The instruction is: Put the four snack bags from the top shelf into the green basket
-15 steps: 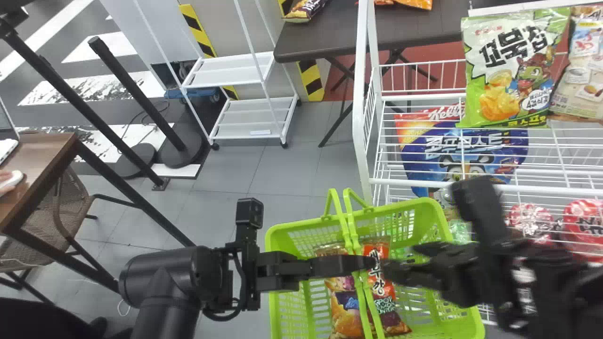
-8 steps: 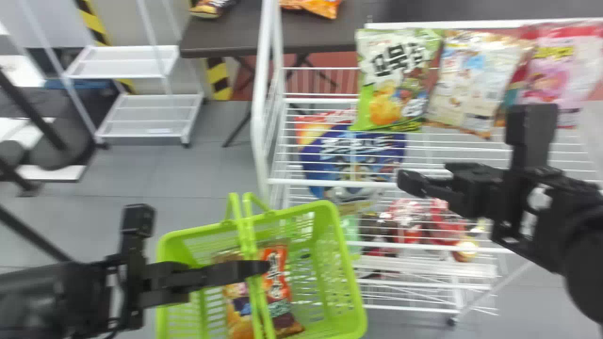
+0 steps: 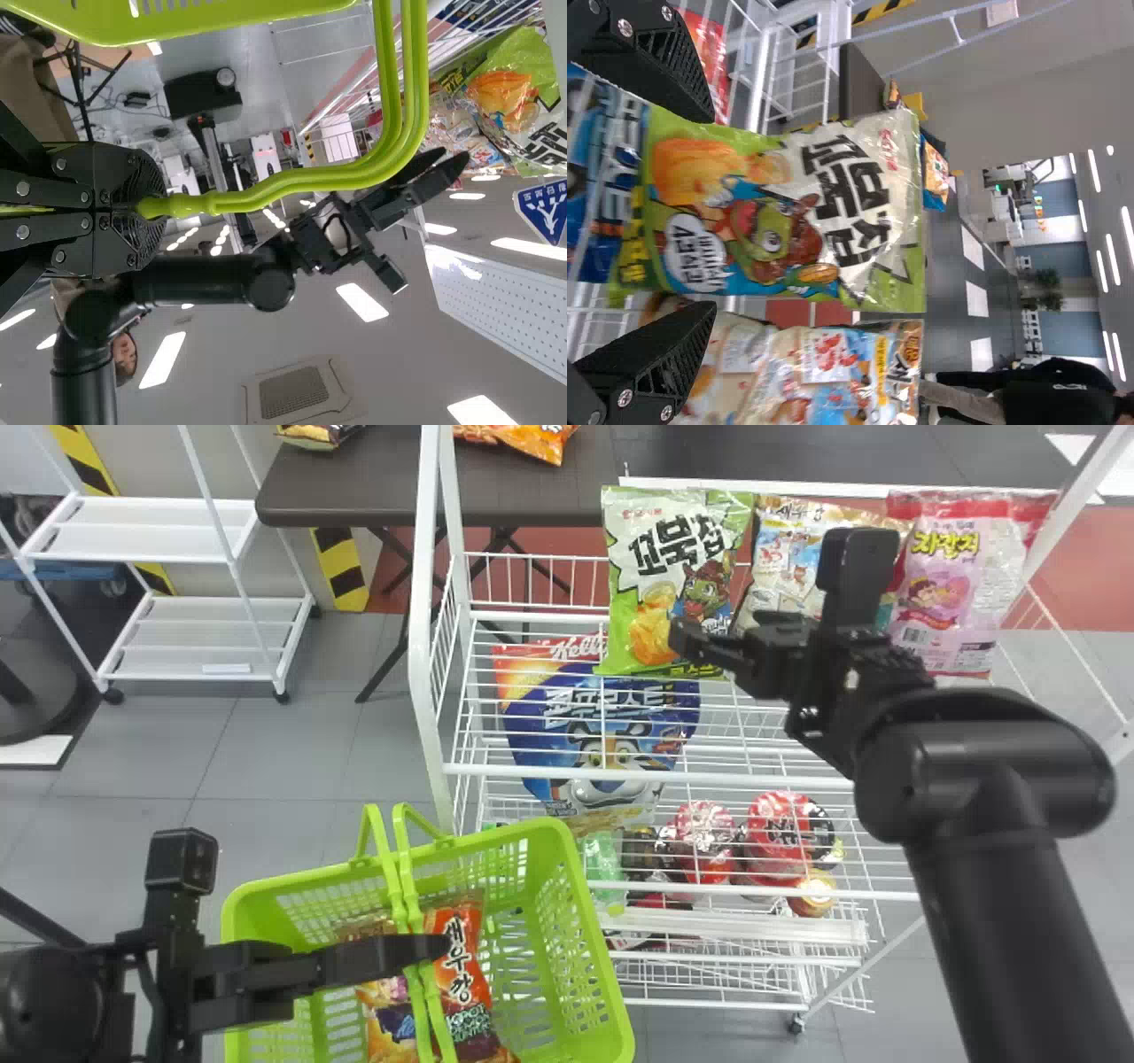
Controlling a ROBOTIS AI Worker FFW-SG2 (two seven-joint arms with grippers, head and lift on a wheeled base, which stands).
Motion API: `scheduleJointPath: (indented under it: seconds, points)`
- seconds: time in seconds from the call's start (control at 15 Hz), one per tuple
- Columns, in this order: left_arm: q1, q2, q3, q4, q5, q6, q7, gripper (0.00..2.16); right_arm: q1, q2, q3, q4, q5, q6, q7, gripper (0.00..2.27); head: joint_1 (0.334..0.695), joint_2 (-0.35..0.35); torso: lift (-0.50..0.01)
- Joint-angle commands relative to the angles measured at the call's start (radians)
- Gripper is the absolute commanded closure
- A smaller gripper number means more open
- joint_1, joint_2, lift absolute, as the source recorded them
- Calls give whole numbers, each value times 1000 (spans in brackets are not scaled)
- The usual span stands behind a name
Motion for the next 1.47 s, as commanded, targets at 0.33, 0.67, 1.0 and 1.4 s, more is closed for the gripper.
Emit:
scheduleJointPath:
  seconds: [0.33,0.67,1.0,1.4]
  points:
    - [9,0,5,8,2,-11,-11,2148,-221,60,49,403,8,-157,1,589,695,22,0]
    - [13,5,13,14,5,-17,-11,2148,-194,59,57,375,14,-151,-22,2256,695,39,0]
    - [26,15,28,11,18,-17,-11,2148,-129,48,54,248,17,-93,4,2256,695,46,0]
    - [39,31,42,8,34,-23,-11,2148,156,0,-64,-369,-42,331,67,2253,695,47,0]
